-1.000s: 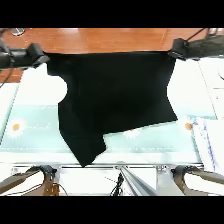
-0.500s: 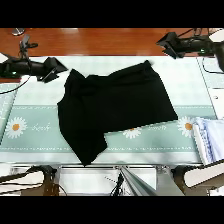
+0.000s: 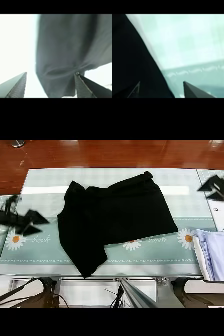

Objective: Fold the shirts.

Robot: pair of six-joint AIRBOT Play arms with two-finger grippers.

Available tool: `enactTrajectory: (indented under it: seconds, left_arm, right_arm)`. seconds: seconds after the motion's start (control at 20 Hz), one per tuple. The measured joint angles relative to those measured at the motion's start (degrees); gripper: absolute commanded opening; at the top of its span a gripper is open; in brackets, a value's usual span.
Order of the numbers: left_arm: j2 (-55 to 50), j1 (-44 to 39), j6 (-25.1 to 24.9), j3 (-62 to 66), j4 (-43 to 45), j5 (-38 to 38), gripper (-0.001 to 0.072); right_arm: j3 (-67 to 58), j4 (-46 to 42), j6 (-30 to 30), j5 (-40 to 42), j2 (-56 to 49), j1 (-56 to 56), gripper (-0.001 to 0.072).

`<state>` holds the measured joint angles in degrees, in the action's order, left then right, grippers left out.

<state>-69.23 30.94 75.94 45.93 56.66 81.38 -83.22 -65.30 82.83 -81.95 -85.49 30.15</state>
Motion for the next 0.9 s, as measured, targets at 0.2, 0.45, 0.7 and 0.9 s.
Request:
enactTrajectory:
  seconds: [0.2, 0.45, 0.7, 0.9]
  left_arm:
    - [3.21, 2.78, -4.94, -13.05, -7.43, -4.02, 0.0703]
    - [4.09, 2.73, -8.37, -19.56, -13.20, -9.20, 0.0702]
    - [3.82, 1.99, -9.55, -21.03, -12.92, -11.52, 0.0702]
    - [2.71, -2.64, -11.15, -21.84, -14.64, -12.41, 0.0701]
  right_arm:
    - [20.55, 5.68, -4.28, 7.26, 9.46, 2.32, 0.0619]
    - [32.46, 10.62, -8.96, 9.07, 13.99, 3.04, 0.0619]
    - [35.10, 11.98, -10.75, 7.37, 14.91, 3.17, 0.0619]
    - [35.58, 12.41, -10.80, 7.54, 15.04, 3.17, 0.0619]
